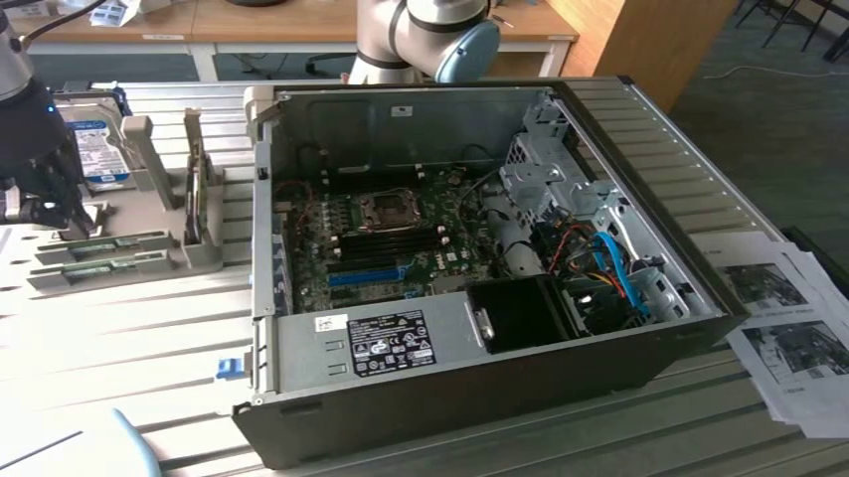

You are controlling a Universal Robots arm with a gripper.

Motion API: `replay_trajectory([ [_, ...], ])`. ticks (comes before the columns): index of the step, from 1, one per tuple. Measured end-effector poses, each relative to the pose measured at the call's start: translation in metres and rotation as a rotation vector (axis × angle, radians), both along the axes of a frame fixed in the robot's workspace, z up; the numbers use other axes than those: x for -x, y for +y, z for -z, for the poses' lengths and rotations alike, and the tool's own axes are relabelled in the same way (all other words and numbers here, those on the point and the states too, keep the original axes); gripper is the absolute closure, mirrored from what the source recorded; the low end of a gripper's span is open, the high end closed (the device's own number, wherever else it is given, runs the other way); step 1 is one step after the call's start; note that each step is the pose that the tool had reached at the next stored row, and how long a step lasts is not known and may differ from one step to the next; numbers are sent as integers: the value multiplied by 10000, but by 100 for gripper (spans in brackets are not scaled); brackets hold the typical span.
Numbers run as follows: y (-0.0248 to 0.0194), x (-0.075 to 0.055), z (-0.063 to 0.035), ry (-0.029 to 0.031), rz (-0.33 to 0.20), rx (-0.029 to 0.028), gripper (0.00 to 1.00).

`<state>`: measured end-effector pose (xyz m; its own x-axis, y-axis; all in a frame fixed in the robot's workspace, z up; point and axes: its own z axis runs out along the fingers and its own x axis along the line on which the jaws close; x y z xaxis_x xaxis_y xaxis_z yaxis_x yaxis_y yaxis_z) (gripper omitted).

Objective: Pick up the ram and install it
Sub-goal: 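Pick up the ram and move it above insertion slot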

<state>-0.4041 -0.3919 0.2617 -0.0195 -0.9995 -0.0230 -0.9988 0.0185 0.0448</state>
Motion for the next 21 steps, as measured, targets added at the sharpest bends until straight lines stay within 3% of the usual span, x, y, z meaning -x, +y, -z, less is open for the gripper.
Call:
replay_trajectory([
  [4, 0, 0, 0, 0, 0, 0, 76],
  [5, 0, 0, 0, 0, 0, 0, 70],
  [21, 0, 0, 96, 0, 0, -1, 70],
])
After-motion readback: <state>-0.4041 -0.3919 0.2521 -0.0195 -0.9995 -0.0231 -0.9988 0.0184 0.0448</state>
